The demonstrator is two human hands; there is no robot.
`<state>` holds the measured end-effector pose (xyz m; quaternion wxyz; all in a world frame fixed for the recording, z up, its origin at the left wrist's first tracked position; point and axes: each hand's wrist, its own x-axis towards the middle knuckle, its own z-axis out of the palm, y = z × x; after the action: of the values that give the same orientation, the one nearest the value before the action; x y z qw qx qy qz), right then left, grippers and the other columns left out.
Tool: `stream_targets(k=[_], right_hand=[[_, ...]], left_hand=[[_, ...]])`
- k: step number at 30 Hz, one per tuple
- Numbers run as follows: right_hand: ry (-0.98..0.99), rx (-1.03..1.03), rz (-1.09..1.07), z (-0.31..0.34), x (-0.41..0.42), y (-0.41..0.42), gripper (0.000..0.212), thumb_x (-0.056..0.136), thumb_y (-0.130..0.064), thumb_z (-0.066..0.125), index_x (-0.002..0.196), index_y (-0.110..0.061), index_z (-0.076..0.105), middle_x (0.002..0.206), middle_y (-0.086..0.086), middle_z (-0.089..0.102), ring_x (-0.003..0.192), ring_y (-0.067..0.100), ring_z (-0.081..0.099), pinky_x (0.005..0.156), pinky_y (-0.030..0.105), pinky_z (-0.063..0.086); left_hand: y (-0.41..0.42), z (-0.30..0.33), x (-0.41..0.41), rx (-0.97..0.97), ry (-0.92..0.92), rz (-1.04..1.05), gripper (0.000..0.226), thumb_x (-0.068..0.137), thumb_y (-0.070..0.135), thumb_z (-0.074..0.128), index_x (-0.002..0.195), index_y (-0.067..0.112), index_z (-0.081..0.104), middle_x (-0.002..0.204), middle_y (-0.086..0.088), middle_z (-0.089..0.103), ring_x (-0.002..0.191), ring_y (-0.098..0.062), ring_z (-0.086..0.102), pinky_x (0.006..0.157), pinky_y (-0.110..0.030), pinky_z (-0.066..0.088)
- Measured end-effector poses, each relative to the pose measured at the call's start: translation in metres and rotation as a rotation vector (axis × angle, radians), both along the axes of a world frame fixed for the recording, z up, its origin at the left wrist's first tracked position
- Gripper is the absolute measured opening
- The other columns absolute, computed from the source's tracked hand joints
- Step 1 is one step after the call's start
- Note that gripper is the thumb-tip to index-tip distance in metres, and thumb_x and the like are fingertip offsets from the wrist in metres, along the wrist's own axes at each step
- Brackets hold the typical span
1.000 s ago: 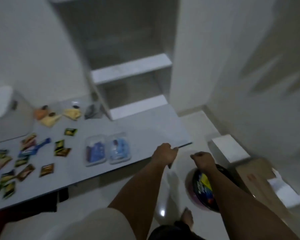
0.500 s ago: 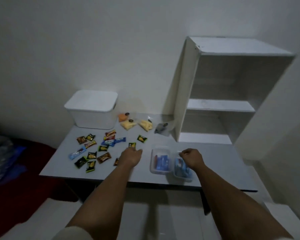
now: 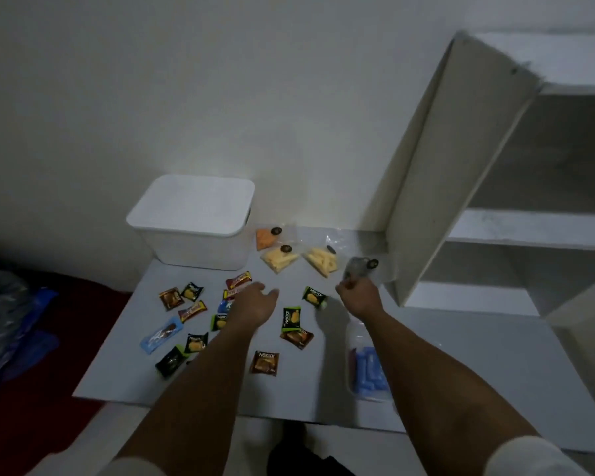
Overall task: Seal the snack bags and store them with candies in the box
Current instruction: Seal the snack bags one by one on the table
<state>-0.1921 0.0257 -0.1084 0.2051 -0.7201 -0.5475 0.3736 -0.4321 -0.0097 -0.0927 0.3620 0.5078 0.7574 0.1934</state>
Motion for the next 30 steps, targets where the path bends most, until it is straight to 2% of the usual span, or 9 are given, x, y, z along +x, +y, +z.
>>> stream_targets(k=[3, 6, 9, 12, 18, 21, 24, 27, 30], right_hand=[[-0.002, -0.015, -0.025, -0.015, -0.019, 0.065, 0.026, 0.097, -0.025, 0.059, 0.097, -0.004, 0.075, 0.092, 0.015, 0.072, 0.086, 0.027, 0.065, 0.072, 0.025, 0.041], [-0.039, -0.019, -0.07, -0.027, -0.041, 0.132, 0.029, 0.099, -0.025, 0.053, 0.1, -0.008, 0.075, 0.094, 0.014, 0.073, 0.088, 0.03, 0.066, 0.072, 0.027, 0.043], [-0.01, -0.006, -0.125, -0.04, -0.064, 0.193, 0.025, 0.098, -0.025, 0.056, 0.101, -0.011, 0.076, 0.105, 0.013, 0.076, 0.102, 0.032, 0.068, 0.08, 0.028, 0.046], [0.019, -0.007, -0.128, -0.055, -0.086, 0.239, 0.024, 0.095, -0.027, 0.062, 0.11, -0.014, 0.076, 0.114, 0.008, 0.076, 0.109, 0.028, 0.068, 0.094, 0.032, 0.051], [0.02, -0.181, -0.103, -0.085, -0.117, 0.296, 0.056, 0.087, -0.049, 0.069, 0.132, -0.017, 0.063, 0.133, 0.008, 0.066, 0.125, 0.031, 0.06, 0.108, 0.043, 0.045], [-0.06, -0.2, -0.105, -0.097, -0.126, 0.305, 0.056, 0.08, -0.049, 0.073, 0.13, -0.025, 0.064, 0.129, 0.004, 0.067, 0.121, 0.03, 0.061, 0.11, 0.053, 0.038], [-0.079, -0.216, -0.155, -0.101, -0.132, 0.307, 0.041, 0.085, -0.032, 0.07, 0.126, -0.031, 0.067, 0.124, -0.001, 0.07, 0.118, 0.027, 0.063, 0.111, 0.053, 0.033], [0.004, -0.179, -0.21, -0.102, -0.135, 0.304, 0.031, 0.08, -0.027, 0.07, 0.11, -0.032, 0.072, 0.111, -0.003, 0.074, 0.108, 0.024, 0.067, 0.107, 0.051, 0.042], [0.142, -0.108, -0.257, -0.091, -0.135, 0.292, 0.019, 0.074, -0.029, 0.073, 0.092, -0.033, 0.071, 0.098, -0.004, 0.076, 0.096, 0.022, 0.071, 0.097, 0.047, 0.054]], left_hand=[[0.07, -0.018, -0.003, -0.009, 0.044, -0.052, 0.056, 0.1, 0.044, 0.055, 0.143, 0.008, 0.053, 0.146, -0.013, 0.055, 0.132, -0.031, 0.053, 0.109, -0.037, 0.039], [0.134, -0.04, -0.004, 0.023, 0.104, -0.11, 0.053, 0.097, 0.042, 0.055, 0.134, 0.004, 0.058, 0.134, -0.019, 0.062, 0.121, -0.036, 0.059, 0.098, -0.036, 0.046], [0.184, -0.065, -0.002, 0.034, 0.135, -0.197, 0.049, 0.096, 0.033, 0.06, 0.135, 0.003, 0.058, 0.136, -0.021, 0.059, 0.123, -0.037, 0.057, 0.1, -0.037, 0.045], [0.218, -0.08, 0.0, 0.032, 0.176, -0.237, 0.043, 0.097, 0.035, 0.059, 0.136, 0.017, 0.058, 0.14, -0.008, 0.056, 0.128, -0.03, 0.053, 0.101, -0.041, 0.046], [0.242, -0.113, -0.008, 0.094, 0.295, -0.334, 0.038, 0.093, 0.035, 0.061, 0.128, 0.021, 0.064, 0.132, -0.004, 0.06, 0.12, -0.028, 0.056, 0.092, -0.045, 0.053], [0.24, -0.122, -0.015, 0.147, 0.352, -0.397, 0.034, 0.092, 0.031, 0.061, 0.122, 0.018, 0.069, 0.129, -0.003, 0.062, 0.121, -0.026, 0.054, 0.092, -0.046, 0.052], [0.235, -0.127, -0.025, 0.188, 0.358, -0.47, 0.029, 0.091, 0.028, 0.058, 0.112, 0.016, 0.073, 0.124, -0.003, 0.066, 0.118, -0.025, 0.052, 0.094, -0.041, 0.05], [0.224, -0.124, -0.033, 0.191, 0.339, -0.54, 0.028, 0.091, 0.025, 0.056, 0.111, 0.015, 0.074, 0.123, -0.004, 0.067, 0.115, -0.025, 0.054, 0.097, -0.037, 0.046], [0.215, -0.118, -0.04, 0.138, 0.285, -0.569, 0.027, 0.09, 0.026, 0.056, 0.107, 0.017, 0.075, 0.116, -0.003, 0.068, 0.109, -0.023, 0.057, 0.089, -0.034, 0.048]])
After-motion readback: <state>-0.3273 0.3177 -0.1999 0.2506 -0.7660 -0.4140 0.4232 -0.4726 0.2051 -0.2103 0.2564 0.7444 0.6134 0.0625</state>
